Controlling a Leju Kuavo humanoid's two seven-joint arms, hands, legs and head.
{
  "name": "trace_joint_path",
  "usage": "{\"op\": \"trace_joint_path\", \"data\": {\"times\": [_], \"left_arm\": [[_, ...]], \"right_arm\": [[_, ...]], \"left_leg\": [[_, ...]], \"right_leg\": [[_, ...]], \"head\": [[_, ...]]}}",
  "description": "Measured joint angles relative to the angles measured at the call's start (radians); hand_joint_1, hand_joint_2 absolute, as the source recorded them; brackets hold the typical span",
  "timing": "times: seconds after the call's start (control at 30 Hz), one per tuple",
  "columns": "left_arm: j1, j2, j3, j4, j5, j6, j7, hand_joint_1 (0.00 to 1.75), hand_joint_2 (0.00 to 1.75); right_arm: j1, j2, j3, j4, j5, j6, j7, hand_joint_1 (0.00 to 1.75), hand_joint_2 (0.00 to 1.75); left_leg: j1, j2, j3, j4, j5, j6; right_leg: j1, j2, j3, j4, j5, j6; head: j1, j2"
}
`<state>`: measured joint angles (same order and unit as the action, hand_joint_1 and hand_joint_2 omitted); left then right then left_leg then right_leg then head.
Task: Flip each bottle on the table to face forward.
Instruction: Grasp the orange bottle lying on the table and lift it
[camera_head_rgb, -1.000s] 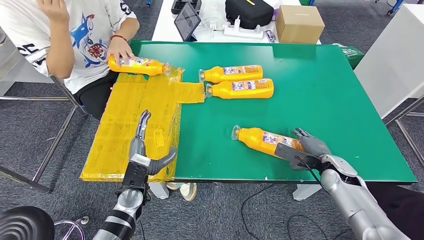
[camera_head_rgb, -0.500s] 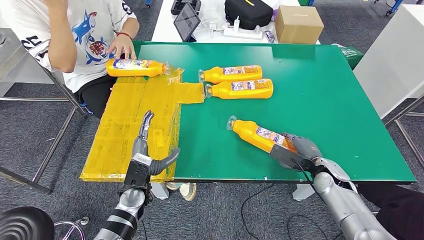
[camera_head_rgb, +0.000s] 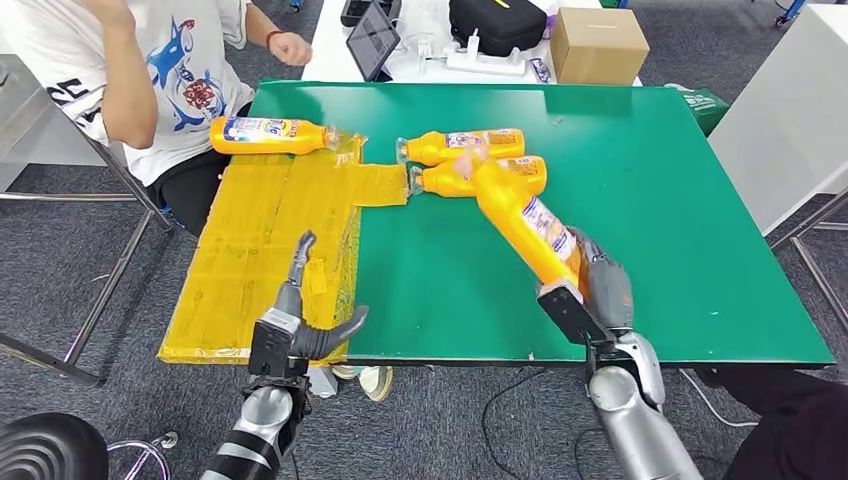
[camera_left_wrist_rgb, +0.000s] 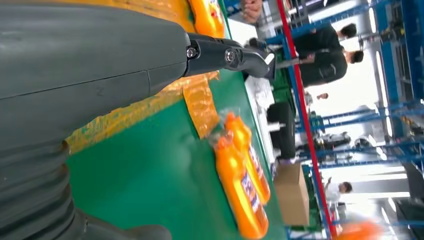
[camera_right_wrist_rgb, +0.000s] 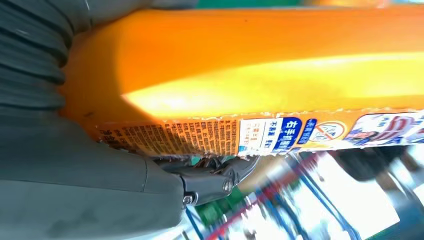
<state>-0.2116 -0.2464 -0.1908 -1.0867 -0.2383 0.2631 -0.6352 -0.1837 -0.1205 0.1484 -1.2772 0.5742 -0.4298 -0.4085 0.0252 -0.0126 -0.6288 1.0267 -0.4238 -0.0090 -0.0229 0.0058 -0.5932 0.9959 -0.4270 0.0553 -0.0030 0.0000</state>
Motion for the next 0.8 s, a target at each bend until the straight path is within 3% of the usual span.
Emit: {"op": "trace_joint_path", "data": {"times": [0.2, 0.3, 0.43, 0.63, 0.8], "left_arm": [[0.016, -0.009, -0.022, -0.046, 0.165, -0.143, 0.06, 0.0, 1.75], [0.015, -0.013, -0.04, -0.068, 0.274, -0.241, 0.104, 0.0, 1.75], [0.014, -0.013, -0.056, -0.085, 0.364, -0.326, 0.141, 0.0, 1.75], [0.013, -0.008, -0.091, -0.09, 0.625, -0.604, 0.235, 0.0, 1.75], [0.003, 0.002, -0.125, -0.081, 0.713, -0.684, 0.25, 0.0, 1.75]], "right_arm": [[0.098, 0.126, -0.054, -0.214, -0.021, -0.225, -0.196, 1.75, 1.75], [0.134, 0.182, -0.069, -0.27, -0.006, -0.26, -0.268, 1.75, 1.75], [0.16, 0.229, -0.083, -0.3, 0.003, -0.261, -0.285, 1.75, 1.75], [0.174, 0.258, -0.042, -0.248, 0.079, -0.261, -0.286, 1.75, 1.75], [0.176, 0.28, 0.054, -0.128, 0.097, -0.261, -0.287, 1.75, 1.75]], "left_leg": [[0.0, -0.003, -0.002, 0.0, 0.0, 0.0], [0.0, -0.003, -0.002, 0.0, 0.0, 0.0], [0.0, -0.003, -0.002, 0.0, 0.0, 0.0], [0.0, -0.003, -0.002, -0.001, 0.0, 0.0], [0.0, -0.003, -0.002, -0.001, 0.0, 0.0]], "right_leg": [[0.0, -0.002, -0.001, 0.0, -0.001, 0.0], [-0.001, -0.002, -0.001, 0.0, -0.001, 0.0], [-0.001, -0.002, -0.001, 0.0, 0.0, 0.0], [0.0, -0.002, -0.001, 0.0, 0.0, 0.0], [0.0, -0.002, -0.001, 0.0, -0.001, 0.0]], "head": [[0.0, 0.0], [0.0, 0.0], [0.0, 0.0], [0.0, 0.0], [0.0, 0.0]]}}
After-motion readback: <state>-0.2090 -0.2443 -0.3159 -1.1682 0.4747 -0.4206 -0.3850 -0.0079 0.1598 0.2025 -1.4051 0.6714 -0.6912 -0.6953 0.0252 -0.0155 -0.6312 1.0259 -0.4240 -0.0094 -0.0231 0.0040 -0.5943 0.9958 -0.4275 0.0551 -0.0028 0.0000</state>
